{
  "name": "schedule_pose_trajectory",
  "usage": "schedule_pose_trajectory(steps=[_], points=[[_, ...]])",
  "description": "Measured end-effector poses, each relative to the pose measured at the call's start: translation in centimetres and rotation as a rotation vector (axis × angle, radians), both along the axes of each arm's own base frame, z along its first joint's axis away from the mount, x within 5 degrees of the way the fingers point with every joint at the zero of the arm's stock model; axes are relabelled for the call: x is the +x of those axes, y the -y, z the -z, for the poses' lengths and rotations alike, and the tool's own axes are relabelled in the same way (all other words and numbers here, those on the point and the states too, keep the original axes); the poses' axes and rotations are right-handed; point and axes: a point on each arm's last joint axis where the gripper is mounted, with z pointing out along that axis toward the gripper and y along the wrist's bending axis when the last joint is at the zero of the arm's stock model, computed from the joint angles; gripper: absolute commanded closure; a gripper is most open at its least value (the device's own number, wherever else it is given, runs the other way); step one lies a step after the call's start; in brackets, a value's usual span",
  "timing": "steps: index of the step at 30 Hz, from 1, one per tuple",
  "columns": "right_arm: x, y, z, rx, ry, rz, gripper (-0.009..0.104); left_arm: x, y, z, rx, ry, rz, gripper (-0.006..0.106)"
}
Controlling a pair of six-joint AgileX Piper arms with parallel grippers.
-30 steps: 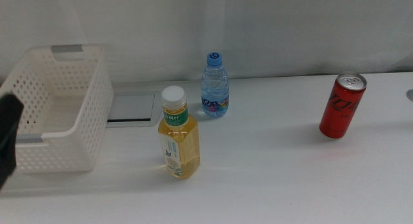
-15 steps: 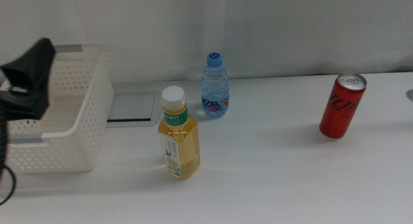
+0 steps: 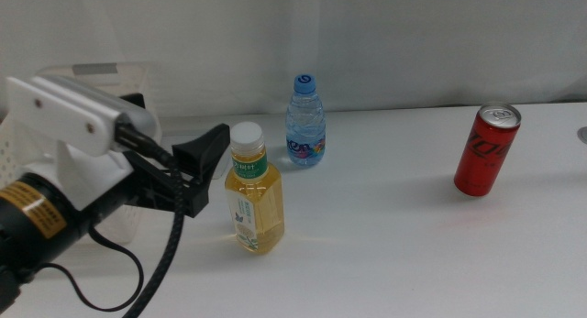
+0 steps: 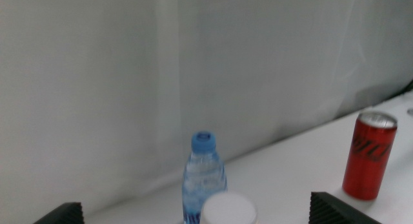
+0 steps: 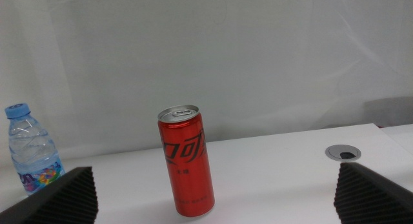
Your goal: Use arms to grab the bottles and put them into the dustbin to the left of the table.
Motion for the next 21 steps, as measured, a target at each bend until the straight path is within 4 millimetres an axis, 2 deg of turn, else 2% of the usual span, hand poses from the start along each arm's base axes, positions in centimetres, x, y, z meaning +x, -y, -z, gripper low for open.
schedule_pose_trajectory(steps=[5, 10, 16, 21], points=[[0.0, 0.0, 0.0, 0.0, 0.0, 0.0, -0.008, 0.5, 0.3, 1.1, -0.002, -0.031, 0.002, 0.01], [0.0, 0.0, 0.0, 0.0, 0.0, 0.0, -0.008, -0.9, -0.2, 4.0, -0.08, -0.032, 0.0, 0.01], [0.0, 0.0, 0.0, 0.0, 0.0, 0.0, -0.008, -3.2, -0.9, 8.4, -0.032, -0.096, 0.034, 0.01], [0.0, 0.0, 0.0, -0.003, 0.0, 0.0, -0.008, -3.5, -0.8, 9.5, -0.024, -0.149, 0.062, 0.01]])
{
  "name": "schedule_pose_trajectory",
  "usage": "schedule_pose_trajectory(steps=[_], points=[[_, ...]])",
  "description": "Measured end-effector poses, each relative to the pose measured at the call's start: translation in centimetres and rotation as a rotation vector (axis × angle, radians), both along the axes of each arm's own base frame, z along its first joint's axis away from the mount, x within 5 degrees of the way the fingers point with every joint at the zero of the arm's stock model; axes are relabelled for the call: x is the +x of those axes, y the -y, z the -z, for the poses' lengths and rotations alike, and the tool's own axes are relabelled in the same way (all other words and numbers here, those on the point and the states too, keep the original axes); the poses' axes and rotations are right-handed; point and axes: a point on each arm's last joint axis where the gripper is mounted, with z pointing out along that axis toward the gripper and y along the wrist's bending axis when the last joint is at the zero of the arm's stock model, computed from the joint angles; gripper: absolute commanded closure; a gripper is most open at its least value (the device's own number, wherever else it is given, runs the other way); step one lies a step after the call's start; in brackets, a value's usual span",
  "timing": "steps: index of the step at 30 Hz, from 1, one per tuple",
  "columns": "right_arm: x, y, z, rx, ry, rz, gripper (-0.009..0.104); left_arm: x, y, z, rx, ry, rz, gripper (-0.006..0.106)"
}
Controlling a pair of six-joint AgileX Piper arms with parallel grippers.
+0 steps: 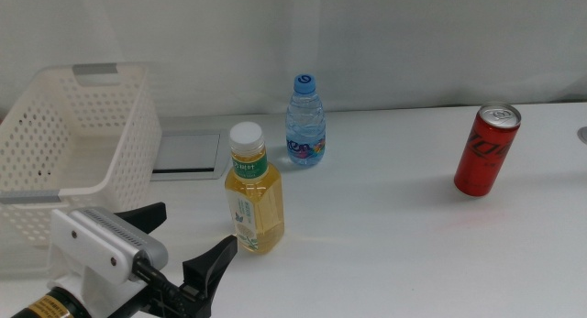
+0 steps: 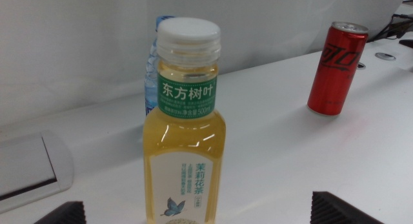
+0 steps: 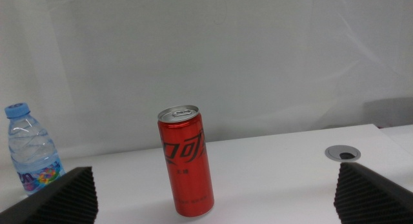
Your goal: Use arms to grab the bottles and put them into the dustbin to the left of the table.
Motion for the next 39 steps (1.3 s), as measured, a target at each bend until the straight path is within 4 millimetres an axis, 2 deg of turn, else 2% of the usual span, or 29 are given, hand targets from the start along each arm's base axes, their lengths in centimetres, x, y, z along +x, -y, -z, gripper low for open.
schedule_pose_trajectory(steps=[6, 12, 14, 21, 24, 32, 39], points=[[0.0, 0.0, 0.0, 0.0, 0.0, 0.0, -0.008, 0.3, 0.0, 0.6, 0.03, -0.011, -0.004, 0.01], [0.0, 0.0, 0.0, 0.0, 0.001, 0.0, -0.008, 1.1, 0.4, 2.3, 0.046, -0.068, -0.002, 0.01], [0.0, 0.0, 0.0, 0.0, 0.001, 0.0, -0.008, 1.8, 0.8, 3.5, 0.029, -0.091, -0.008, 0.01], [0.0, 0.0, 0.0, 0.0, 0.002, 0.0, -0.008, 3.6, 1.1, 6.2, 0.014, -0.064, -0.059, 0.01], [0.0, 0.0, 0.0, 0.003, 0.002, 0.0, -0.008, 5.2, 1.9, 7.0, 0.016, -0.052, -0.055, 0.01], [0.0, 0.0, 0.0, 0.003, 0.002, 0.0, -0.008, 8.4, 3.3, 6.8, -0.002, -0.005, -0.05, 0.01], [0.0, 0.0, 0.0, 0.003, 0.002, 0.0, -0.008, 10.4, 4.4, 7.8, 0.006, -0.033, -0.049, 0.01]])
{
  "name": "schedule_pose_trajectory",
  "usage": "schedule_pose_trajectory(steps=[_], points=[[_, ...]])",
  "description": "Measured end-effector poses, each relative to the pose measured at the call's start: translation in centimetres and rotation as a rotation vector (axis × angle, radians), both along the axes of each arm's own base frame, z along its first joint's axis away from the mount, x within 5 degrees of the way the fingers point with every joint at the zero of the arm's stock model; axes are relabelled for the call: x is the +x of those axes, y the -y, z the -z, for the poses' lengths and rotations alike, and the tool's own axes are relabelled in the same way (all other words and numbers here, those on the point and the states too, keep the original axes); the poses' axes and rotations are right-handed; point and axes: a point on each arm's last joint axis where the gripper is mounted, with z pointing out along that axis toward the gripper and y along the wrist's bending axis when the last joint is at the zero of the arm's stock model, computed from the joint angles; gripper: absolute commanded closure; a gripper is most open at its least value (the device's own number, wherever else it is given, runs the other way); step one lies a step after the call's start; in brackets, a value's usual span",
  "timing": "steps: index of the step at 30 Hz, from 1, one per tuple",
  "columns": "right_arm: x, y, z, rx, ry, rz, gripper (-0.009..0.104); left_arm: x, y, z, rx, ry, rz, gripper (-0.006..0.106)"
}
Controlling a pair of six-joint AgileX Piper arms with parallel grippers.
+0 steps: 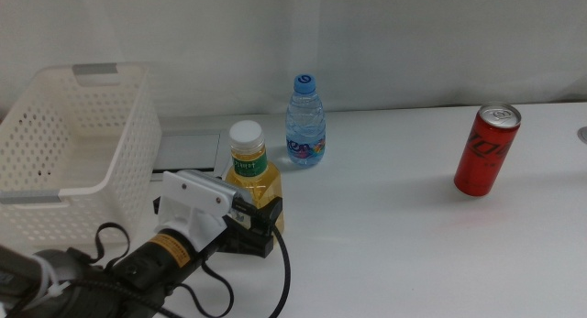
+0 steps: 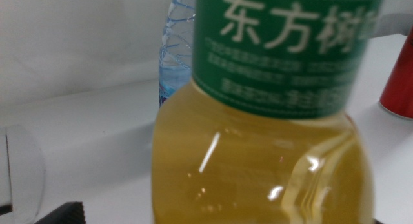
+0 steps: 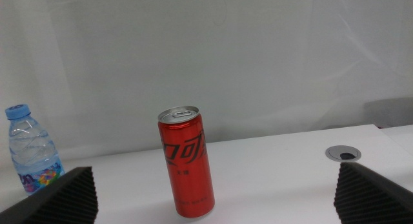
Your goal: Use arms to grab the bottles and put them into the dustbin to the left of the table.
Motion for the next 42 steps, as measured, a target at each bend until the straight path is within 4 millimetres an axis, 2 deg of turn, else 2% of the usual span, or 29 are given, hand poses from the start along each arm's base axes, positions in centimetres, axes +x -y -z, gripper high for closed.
schedule_pose_trajectory(steps=[11, 13, 16, 19, 20, 24, 29, 33, 36, 42], points=[[0.0, 0.0, 0.0, -0.003, 0.0, 0.0, -0.008, 2.1, 0.9, 1.7, -0.036, -0.042, -0.018, 0.015], [0.0, 0.0, 0.0, -0.005, 0.001, 0.0, -0.008, 2.2, 1.0, 1.7, -0.046, -0.044, -0.021, 0.023], [0.0, 0.0, 0.0, -0.005, 0.001, 0.0, -0.008, 2.3, 1.0, 1.6, -0.053, -0.046, -0.022, 0.05], [0.0, 0.0, 0.0, -0.003, 0.0, 0.0, -0.008, 2.4, 1.0, 1.6, -0.057, -0.051, -0.037, 0.094], [0.0, 0.0, 0.0, -0.003, 0.0, 0.0, -0.008, 2.4, 0.9, 1.7, -0.057, -0.052, -0.038, 0.103], [0.0, 0.0, 0.0, -0.003, 0.0, 0.0, -0.008, 2.4, 0.9, 1.6, -0.062, -0.056, -0.045, 0.103], [0.0, 0.0, 0.0, -0.003, 0.0, 0.0, -0.008, 3.2, 1.2, 0.2, -0.025, -0.1, -0.05, 0.103], [0.0, 0.0, 0.0, 0.001, 0.0, 0.0, -0.008, 5.1, 1.9, -4.2, 0.046, -0.063, -0.04, 0.103], [0.0, 0.0, 0.0, 0.001, 0.0, 0.0, -0.008, 6.9, 2.4, -10.0, 0.089, 0.041, -0.055, 0.103], [0.0, 0.0, 0.0, 0.001, 0.0, 0.0, -0.008, 7.7, 2.2, -16.7, 0.092, 0.172, -0.096, 0.103]])
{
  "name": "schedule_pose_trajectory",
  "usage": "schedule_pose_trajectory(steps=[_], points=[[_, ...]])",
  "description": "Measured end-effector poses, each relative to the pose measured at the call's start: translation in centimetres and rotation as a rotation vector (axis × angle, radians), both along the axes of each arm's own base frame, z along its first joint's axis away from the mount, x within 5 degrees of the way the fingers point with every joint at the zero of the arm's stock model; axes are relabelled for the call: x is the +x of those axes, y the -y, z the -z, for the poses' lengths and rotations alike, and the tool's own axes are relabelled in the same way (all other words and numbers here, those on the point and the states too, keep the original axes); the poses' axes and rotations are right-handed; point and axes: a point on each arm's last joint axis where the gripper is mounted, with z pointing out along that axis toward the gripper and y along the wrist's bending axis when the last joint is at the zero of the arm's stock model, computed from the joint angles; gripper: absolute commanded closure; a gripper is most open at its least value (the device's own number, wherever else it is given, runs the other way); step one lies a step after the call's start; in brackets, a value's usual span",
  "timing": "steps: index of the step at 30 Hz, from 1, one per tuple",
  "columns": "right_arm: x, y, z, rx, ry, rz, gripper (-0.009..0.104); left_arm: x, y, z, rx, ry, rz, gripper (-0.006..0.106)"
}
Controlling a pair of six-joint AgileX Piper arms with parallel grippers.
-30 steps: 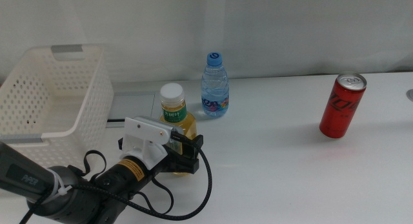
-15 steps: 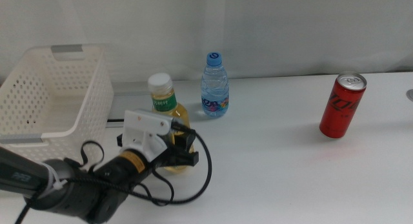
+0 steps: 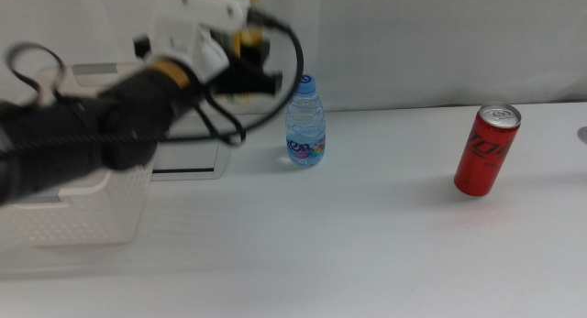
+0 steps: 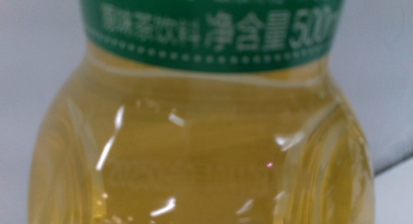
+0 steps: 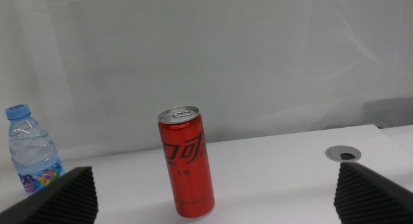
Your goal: Use arms to grab the bottles and put them into the dustbin to the left of the table.
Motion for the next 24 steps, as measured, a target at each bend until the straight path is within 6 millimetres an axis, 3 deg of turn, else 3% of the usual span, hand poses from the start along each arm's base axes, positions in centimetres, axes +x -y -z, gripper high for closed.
schedule_pose_trajectory(steps=[6, 12, 17, 19, 24], points=[[0.0, 0.0, 0.0, 0.0, 0.0, 0.0, -0.008, 0.6, -1.6, -3.8, 0.02, 0.004, -0.04, 0.103], [0.0, 0.0, 0.0, -0.002, 0.0, 0.0, -0.008, 1.3, -7.5, -5.0, 0.035, -0.12, -0.147, 0.103], [0.0, 0.0, 0.0, -0.006, 0.001, 0.0, -0.008, 0.0, -14.7, -6.8, 0.028, -0.236, -0.287, 0.103], [0.0, 0.0, 0.0, -0.006, 0.001, 0.0, -0.008, -0.6, -16.3, -7.5, 0.018, -0.27, -0.318, 0.103], [0.0, 0.0, 0.0, -0.004, 0.002, 0.0, -0.008, -1.5, -17.8, -8.7, 0.026, -0.377, -0.342, 0.103]])
